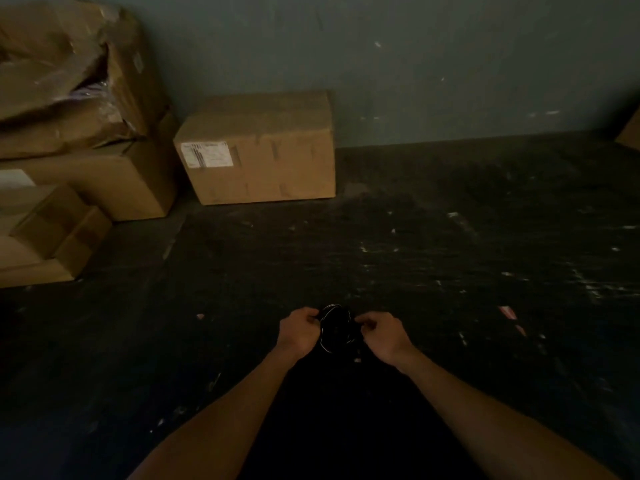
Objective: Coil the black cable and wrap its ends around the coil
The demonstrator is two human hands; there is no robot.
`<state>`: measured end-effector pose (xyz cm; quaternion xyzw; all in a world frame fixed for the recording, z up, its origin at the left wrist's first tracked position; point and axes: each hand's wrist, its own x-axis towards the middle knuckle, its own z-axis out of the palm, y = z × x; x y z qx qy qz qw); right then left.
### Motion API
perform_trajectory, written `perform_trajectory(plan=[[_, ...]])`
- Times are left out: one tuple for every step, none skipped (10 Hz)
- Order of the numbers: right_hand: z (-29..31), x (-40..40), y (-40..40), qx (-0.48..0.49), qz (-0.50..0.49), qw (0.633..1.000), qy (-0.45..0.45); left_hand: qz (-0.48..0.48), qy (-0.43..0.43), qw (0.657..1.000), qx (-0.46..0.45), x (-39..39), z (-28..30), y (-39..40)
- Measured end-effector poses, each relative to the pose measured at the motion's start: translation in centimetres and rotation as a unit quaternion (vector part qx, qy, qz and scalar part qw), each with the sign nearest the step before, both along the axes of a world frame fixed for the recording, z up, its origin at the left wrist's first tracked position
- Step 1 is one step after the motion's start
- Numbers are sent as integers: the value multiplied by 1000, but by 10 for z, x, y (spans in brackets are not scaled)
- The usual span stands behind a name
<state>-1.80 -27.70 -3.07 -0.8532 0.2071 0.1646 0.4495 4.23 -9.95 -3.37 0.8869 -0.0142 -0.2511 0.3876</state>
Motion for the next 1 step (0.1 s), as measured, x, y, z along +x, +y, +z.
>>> perform_trajectory(plan=[[0, -4, 1, -42, 30, 999, -13, -12, -13, 1000, 9, -2, -1, 2]])
